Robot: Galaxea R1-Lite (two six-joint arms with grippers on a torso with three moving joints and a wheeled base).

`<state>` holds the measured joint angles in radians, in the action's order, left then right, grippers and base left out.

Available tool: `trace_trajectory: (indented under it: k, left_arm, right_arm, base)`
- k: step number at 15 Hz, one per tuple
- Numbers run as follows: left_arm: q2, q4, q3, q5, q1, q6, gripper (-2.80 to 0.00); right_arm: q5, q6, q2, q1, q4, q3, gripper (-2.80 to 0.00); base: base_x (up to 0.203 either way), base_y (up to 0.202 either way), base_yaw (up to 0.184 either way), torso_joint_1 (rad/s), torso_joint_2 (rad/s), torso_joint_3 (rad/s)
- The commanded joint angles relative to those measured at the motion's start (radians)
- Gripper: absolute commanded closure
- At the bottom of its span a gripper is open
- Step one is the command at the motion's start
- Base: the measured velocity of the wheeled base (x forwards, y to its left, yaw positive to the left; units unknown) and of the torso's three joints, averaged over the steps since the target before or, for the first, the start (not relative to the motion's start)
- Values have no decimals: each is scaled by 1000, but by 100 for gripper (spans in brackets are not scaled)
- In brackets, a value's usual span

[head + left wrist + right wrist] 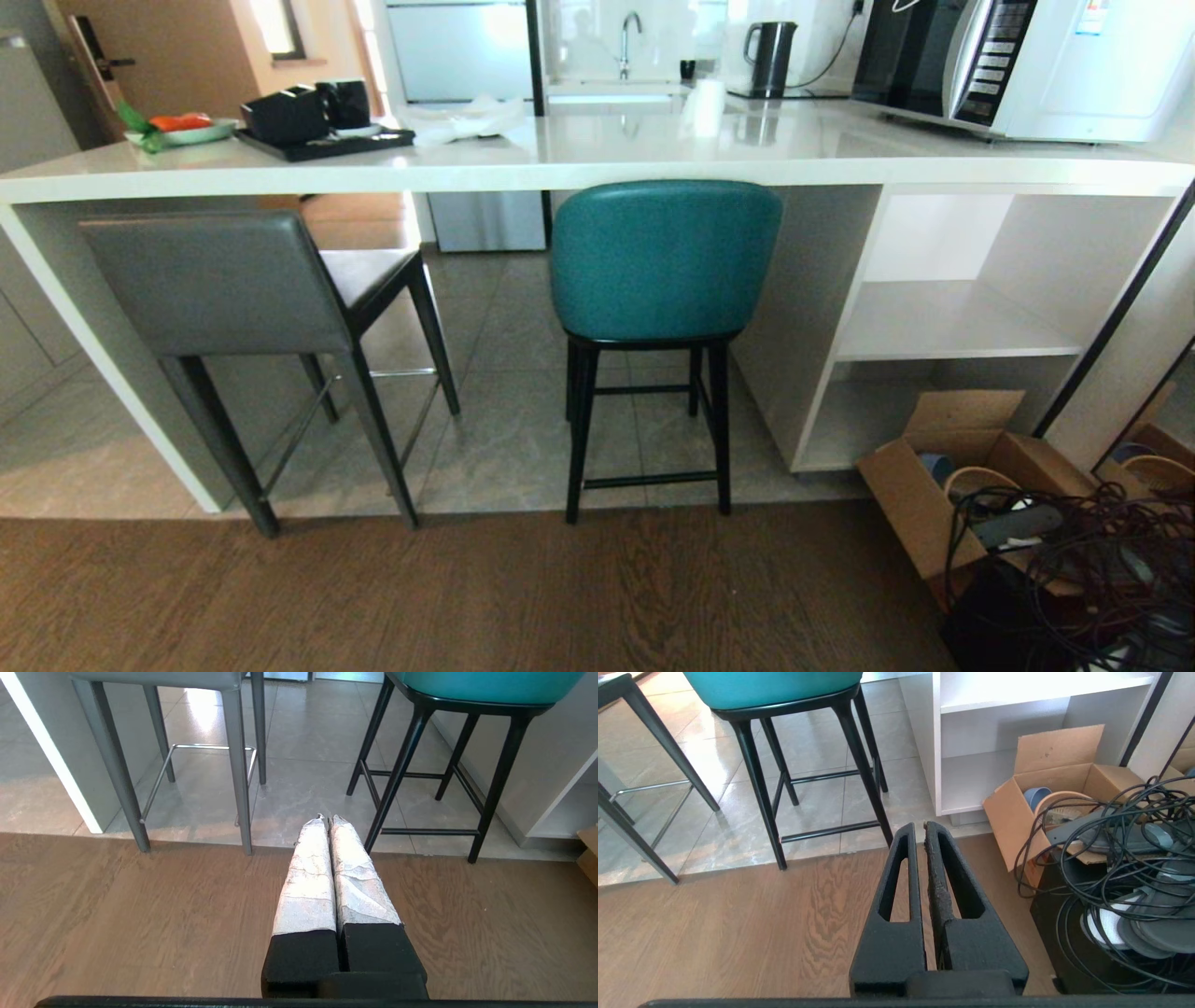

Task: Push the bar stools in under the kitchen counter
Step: Pull the blue chair out from under the dining table

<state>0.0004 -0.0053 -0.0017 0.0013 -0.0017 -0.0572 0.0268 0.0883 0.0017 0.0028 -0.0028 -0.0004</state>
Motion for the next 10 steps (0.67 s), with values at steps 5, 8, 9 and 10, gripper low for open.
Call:
trace_trajectory:
  k: [5, 8, 9, 10]
  left_arm:
    - [0, -1, 0, 0, 0, -1, 0]
    - [0, -1, 0, 0, 0, -1, 0]
    - [0, -1, 0, 0, 0, -1, 0]
    - [0, -1, 0, 0, 0, -1, 0]
  right_arm:
    - [1, 1, 1, 0, -2, 0, 0]
    - [1, 1, 1, 0, -1, 0, 0]
    - [1, 1, 1, 0, -2, 0, 0]
    - [1, 1, 1, 0, -2, 0, 0]
  base:
    - [0, 0, 0, 0, 0, 0]
    - [0, 0, 0, 0, 0, 0]
    - [0, 0, 0, 0, 0, 0]
    - [0, 0, 0, 0, 0, 0]
